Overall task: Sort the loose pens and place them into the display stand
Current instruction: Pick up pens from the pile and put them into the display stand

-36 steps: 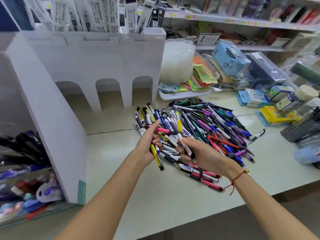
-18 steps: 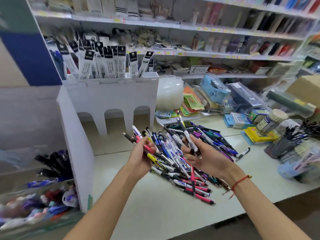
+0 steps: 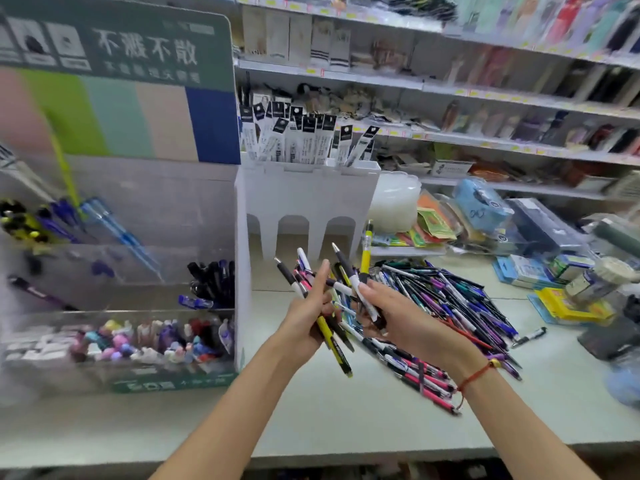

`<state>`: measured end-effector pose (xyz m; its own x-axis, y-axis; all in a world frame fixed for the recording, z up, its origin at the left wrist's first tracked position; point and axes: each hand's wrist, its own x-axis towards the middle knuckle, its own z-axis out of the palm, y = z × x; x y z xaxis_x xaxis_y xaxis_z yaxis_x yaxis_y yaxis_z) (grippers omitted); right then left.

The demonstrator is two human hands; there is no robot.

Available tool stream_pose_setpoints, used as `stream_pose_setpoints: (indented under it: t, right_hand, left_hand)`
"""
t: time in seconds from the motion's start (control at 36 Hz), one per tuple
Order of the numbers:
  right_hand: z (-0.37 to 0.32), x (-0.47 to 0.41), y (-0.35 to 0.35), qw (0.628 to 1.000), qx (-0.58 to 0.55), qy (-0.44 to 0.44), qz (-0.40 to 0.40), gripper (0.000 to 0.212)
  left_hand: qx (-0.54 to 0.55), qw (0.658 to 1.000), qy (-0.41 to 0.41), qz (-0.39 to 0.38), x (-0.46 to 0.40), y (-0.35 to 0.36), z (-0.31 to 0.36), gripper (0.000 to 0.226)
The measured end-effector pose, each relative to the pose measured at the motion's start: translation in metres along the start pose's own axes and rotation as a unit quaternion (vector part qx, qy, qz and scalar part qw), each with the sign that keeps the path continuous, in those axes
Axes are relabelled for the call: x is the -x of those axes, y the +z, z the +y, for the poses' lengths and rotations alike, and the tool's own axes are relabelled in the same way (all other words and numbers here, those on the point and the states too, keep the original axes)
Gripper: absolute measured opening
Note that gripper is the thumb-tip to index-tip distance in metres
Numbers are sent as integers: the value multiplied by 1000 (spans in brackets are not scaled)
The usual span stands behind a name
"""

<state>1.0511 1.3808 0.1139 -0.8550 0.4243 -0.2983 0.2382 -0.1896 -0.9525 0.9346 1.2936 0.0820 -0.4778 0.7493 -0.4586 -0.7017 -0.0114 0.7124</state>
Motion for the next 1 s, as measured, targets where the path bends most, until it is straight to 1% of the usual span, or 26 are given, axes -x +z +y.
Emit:
stream_pose_setpoints:
  t: [0.06, 0.11, 0.22, 0.25, 0.31, 0.33, 0.36, 0.39, 0.47, 0.56, 0.61, 0.67, 0.75, 0.81, 0.86, 0.89, 0.94, 1.0]
  right_hand:
    - [-4, 0, 18, 999, 32, 4, 6, 20]
    - [-7, 1, 36, 998, 62, 10, -7, 13]
    - [-34, 19, 89, 993, 118, 4, 0, 26]
    - [-30, 12, 93, 991, 132, 6, -6, 27]
    - [-21, -1, 105, 992, 126, 16, 26, 19]
    - [-19, -6, 116, 990, 134, 13, 28, 22]
    - [-17, -12, 127, 989, 143, 11, 32, 31]
    - [-17, -15, 141, 988, 151, 8, 32, 36]
    - [-16, -26, 186, 981, 181, -8, 64, 38]
    - [-15, -38, 235, 971, 216, -33, 95, 40]
    - [-18, -46, 264, 973, 197, -63, 104, 35]
    - [-21, -50, 290, 981, 162, -67, 82, 27]
    - [-22, -57, 321, 979, 197, -47, 36, 28]
    - [-21, -62, 338, 975, 217, -46, 13, 30]
    - [-23, -69, 356, 966, 254, -42, 6, 28]
    - [-24, -73, 363, 960, 278, -40, -2, 30]
    - [-26, -79, 373, 947, 319, -32, -28, 34]
    - [-27, -84, 382, 939, 339, -22, -50, 36]
  left_hand:
    - [0, 1000, 9, 13, 7, -10, 4, 28]
    - [0, 999, 30, 18, 18, -18, 11, 26]
    - [-21, 996, 72, 49, 38, -40, 33, 26]
    - [-17, 995, 81, 49, 43, -49, 39, 24]
    - [-19, 995, 89, 47, 50, -71, 53, 24]
    - [-25, 995, 85, 44, 51, -85, 59, 24]
    - [-28, 996, 77, 40, 53, -100, 67, 24]
    - [-32, 997, 67, 37, 57, -115, 75, 24]
    - [-37, 998, 29, 45, 66, -162, 100, 24]
    - [-36, 998, 22, 44, 81, -206, 124, 28]
    - [-14, 999, 15, 29, 92, -229, 139, 24]
    - [10, 1000, 19, 11, 105, -247, 153, 19]
    - [-2, 999, 39, -14, 118, -275, 166, 26]
    - [-19, 998, 61, 13, 123, -290, 169, 34]
    - [-21, 996, 77, 36, 125, -305, 170, 39]
    - [-19, 995, 83, 41, 126, -311, 171, 37]
    - [-12, 994, 90, 54, 127, -322, 175, 26]
    - [-9, 993, 100, 68, 127, -331, 179, 19]
